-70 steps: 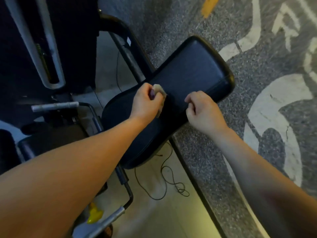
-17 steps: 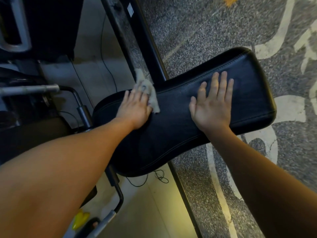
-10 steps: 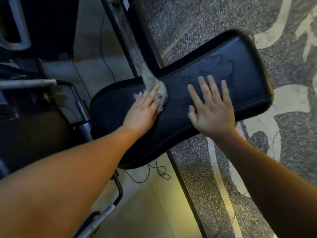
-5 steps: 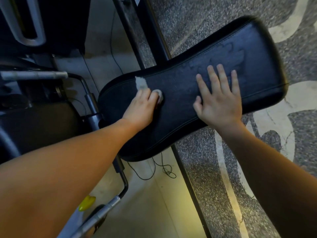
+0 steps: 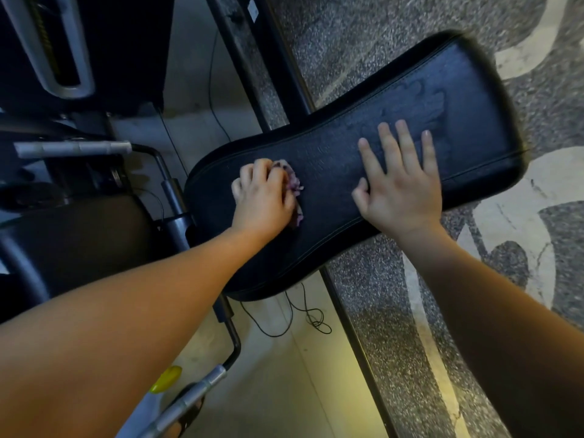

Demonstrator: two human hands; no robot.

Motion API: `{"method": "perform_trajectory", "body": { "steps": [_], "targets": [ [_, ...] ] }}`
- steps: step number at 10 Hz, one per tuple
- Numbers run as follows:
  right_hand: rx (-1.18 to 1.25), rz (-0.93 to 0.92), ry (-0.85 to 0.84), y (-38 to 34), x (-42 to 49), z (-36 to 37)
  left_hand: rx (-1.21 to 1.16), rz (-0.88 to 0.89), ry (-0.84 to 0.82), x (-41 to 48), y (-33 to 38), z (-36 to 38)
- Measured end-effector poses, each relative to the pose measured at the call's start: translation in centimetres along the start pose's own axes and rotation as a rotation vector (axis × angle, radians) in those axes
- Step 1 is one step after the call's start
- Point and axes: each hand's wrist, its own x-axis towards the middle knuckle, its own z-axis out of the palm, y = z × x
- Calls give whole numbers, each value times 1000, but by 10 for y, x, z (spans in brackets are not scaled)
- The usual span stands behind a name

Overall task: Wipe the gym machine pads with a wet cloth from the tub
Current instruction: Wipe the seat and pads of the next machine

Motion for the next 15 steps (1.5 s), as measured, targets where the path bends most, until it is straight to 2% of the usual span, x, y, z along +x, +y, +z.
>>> {"method": "perform_trajectory", "body": {
  "steps": [1, 2, 3, 4, 5, 6, 7, 8, 9, 10, 11, 12, 13, 14, 15],
  "targets": [
    [-2, 3, 19, -1, 0, 1, 131, 119, -86, -21, -7, 0],
    [-1, 7, 24, -1, -1, 2, 70, 219, -140, -18, -22, -7],
    [-1, 9, 19, -3, -1, 1, 12, 211, -172, 5, 1, -15],
    [-11, 10, -4, -3, -1, 0, 67, 322, -230, 19, 29, -5],
    [-13, 20, -12, -5, -1, 0, 92, 261, -206, 4, -7, 10],
    [-23, 26, -17, -5, -1, 1, 156, 92, -174, -14, -47, 4],
    [-22, 31, -15, -7, -2, 1, 112, -41, -113, -9, -44, -2],
    [-14, 45, -24, -9, -3, 0, 0, 125, -73, 1, -3, -1],
    [-21, 58, -15, -11, -4, -1, 14, 272, -123, -5, 22, 2],
    [-18, 75, -34, -14, -5, 0, 127, 234, -178, -15, -4, 4],
    [-18, 81, -37, -15, -7, 0, 190, -41, -231, -30, -41, 2],
    [-15, 78, -46, -17, -9, 1, 176, -154, -223, -24, -21, 2],
    [-15, 74, -26, -17, -11, 3, 44, 81, -199, -16, 25, 6],
    [-1, 64, -4, -18, -15, 5, 111, 225, -248, -17, 34, 10],
    [19, 47, -7, -22, -24, 9, 205, 117, -298, -32, 3, 10]
  ]
}}
